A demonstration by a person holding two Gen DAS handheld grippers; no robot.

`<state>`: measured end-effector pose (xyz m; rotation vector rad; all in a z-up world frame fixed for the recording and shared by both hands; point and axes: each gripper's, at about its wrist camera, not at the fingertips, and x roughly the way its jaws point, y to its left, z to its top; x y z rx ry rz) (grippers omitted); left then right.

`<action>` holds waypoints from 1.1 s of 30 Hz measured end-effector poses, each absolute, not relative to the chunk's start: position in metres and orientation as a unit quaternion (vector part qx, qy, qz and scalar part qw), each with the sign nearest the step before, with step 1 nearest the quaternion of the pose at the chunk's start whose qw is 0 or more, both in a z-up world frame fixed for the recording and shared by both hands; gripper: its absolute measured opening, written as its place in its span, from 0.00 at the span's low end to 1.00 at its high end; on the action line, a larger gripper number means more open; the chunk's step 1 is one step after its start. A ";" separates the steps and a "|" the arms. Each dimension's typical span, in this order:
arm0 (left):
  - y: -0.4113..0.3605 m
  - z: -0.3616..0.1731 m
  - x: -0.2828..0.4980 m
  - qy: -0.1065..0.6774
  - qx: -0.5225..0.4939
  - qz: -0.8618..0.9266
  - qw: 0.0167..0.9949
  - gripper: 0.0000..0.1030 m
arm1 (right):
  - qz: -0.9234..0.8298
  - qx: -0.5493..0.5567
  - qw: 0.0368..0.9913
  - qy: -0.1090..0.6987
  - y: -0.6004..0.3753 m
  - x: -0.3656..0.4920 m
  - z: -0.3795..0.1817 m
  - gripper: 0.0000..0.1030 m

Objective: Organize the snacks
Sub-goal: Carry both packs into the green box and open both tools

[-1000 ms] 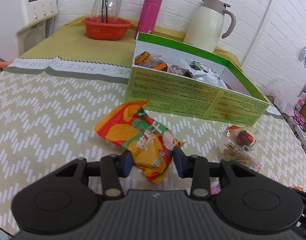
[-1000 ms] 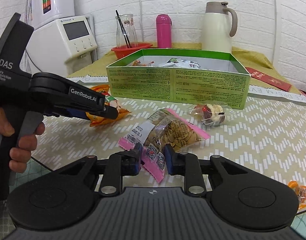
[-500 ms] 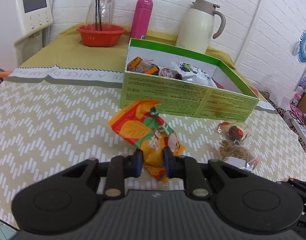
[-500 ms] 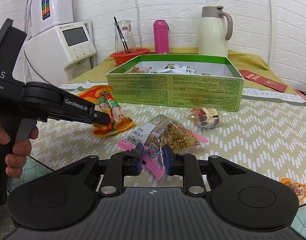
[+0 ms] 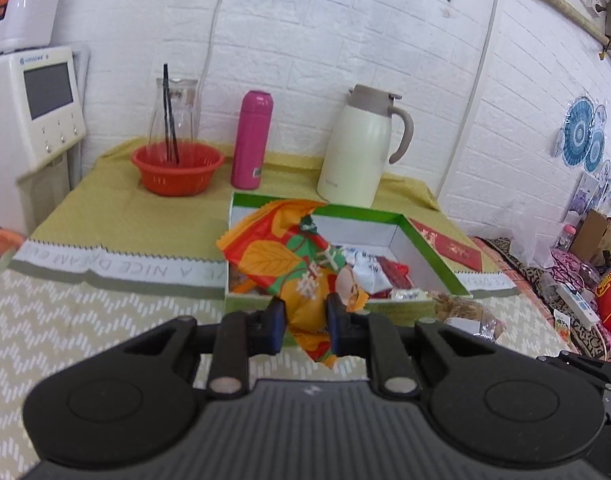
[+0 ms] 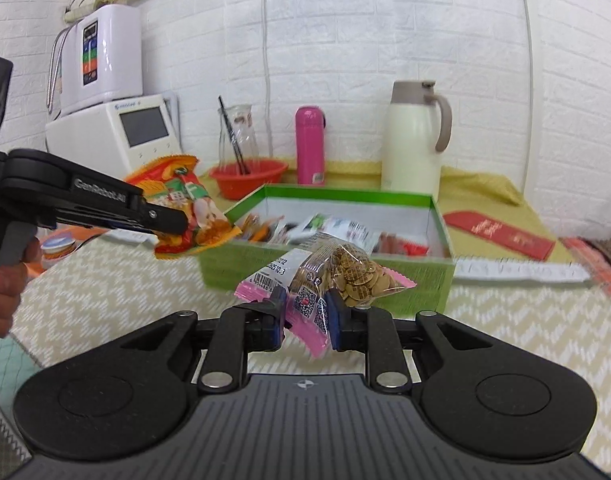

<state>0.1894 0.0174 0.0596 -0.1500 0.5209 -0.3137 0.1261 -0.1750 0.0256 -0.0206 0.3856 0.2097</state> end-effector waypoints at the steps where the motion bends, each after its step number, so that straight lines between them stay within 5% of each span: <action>1: 0.015 0.065 0.194 0.252 -0.072 -0.157 0.952 0.15 | 0.100 -0.012 0.977 0.187 -0.178 0.133 0.029 0.37; 5: 0.002 0.077 0.220 0.247 -0.061 -0.159 0.954 0.15 | 0.084 -0.015 0.980 0.179 -0.190 0.162 0.034 0.37; 7: -0.005 0.077 0.233 0.250 -0.052 -0.157 0.954 0.15 | 0.077 -0.017 0.982 0.173 -0.195 0.176 0.032 0.17; 8: -0.007 0.075 0.239 0.254 -0.052 -0.156 0.953 0.15 | 0.076 -0.014 0.982 0.173 -0.199 0.182 0.031 0.15; 30: -0.011 0.007 0.325 0.335 -0.048 -0.129 0.932 0.16 | 0.058 -0.041 0.975 0.210 -0.210 0.264 -0.015 0.16; 31: -0.013 0.007 0.324 0.330 -0.040 -0.125 0.935 0.26 | 0.055 -0.041 0.975 0.210 -0.210 0.264 -0.016 0.17; 32: -0.014 0.007 0.321 0.325 -0.033 -0.121 0.937 0.55 | 0.055 -0.042 0.975 0.212 -0.210 0.262 -0.016 0.18; 33: -0.014 0.008 0.318 0.317 -0.032 -0.116 0.941 0.65 | 0.053 -0.041 0.975 0.212 -0.210 0.260 -0.016 0.26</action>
